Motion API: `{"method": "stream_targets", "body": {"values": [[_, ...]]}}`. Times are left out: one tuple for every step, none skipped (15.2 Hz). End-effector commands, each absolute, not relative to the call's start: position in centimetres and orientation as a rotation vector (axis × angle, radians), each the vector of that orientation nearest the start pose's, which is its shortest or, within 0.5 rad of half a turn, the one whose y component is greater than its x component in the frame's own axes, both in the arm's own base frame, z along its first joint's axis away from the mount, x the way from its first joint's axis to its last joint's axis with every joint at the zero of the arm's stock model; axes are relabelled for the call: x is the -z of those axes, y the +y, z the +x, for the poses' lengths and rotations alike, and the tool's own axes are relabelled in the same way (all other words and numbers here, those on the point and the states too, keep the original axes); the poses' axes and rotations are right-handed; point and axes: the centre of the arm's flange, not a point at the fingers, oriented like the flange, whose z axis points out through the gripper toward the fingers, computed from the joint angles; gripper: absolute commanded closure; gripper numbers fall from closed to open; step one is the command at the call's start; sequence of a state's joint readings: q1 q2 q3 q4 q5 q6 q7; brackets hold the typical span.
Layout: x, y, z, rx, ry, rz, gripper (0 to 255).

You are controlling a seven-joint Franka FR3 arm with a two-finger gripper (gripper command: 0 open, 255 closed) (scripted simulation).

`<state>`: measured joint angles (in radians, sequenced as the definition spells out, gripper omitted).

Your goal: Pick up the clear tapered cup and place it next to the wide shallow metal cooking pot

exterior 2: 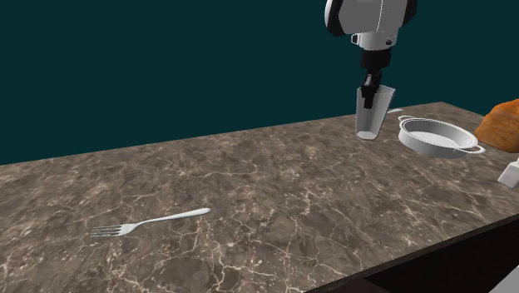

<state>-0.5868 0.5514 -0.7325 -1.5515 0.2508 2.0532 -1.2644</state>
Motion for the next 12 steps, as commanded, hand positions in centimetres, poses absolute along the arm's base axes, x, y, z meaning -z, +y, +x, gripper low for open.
{"method": "stream_targets", "body": {"values": [[-39.47, -63.86, 26.1, -0.157, 0.114, -3.264, 255], [-39.47, -63.86, 26.1, -0.157, 0.114, -3.264, 255], [-39.47, -63.86, 26.1, -0.157, 0.114, -3.264, 255], [-39.47, -63.86, 26.1, -0.157, 0.114, -3.264, 255], [-39.47, -63.86, 26.1, -0.157, 0.114, -3.264, 255], [-39.47, -63.86, 26.1, -0.157, 0.114, -3.264, 255], [-39.47, -63.86, 26.1, -0.157, 0.114, -3.264, 255], [-39.47, -63.86, 26.1, -0.157, 0.114, -3.264, 255], [-39.47, -63.86, 26.1, -0.157, 0.114, -3.264, 0], [-39.48, -63.86, 26.1, -0.157, 0.114, -3.264, 0], [-39.48, -63.85, 26.1, -0.157, 0.114, -3.264, 0], [-39.48, -63.85, 26.1, -0.157, 0.114, -3.264, 0]]}}
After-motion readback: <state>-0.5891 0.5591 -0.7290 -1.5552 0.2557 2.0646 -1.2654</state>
